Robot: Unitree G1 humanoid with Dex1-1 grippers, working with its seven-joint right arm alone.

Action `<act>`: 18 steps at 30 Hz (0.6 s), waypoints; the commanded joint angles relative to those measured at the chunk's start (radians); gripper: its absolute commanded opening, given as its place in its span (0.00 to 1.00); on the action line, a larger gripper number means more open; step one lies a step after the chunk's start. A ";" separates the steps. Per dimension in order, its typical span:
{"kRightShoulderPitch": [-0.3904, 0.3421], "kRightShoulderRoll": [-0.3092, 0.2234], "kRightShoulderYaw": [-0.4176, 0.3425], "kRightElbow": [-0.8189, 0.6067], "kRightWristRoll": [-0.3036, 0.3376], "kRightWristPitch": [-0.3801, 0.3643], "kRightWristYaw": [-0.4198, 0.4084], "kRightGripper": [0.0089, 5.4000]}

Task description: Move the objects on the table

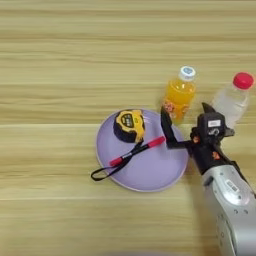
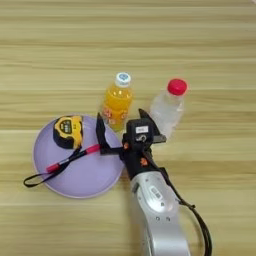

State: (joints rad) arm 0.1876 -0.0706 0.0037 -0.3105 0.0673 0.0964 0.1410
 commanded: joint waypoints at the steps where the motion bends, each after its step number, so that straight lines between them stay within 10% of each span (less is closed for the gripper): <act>1: -0.089 -0.007 -0.019 0.006 0.024 -0.001 0.005 0.99; 18: -0.271 -0.016 -0.046 0.176 0.039 0.023 0.014 0.99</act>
State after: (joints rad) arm -0.0033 -0.0778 -0.0308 -0.1241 0.1016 0.1424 0.1587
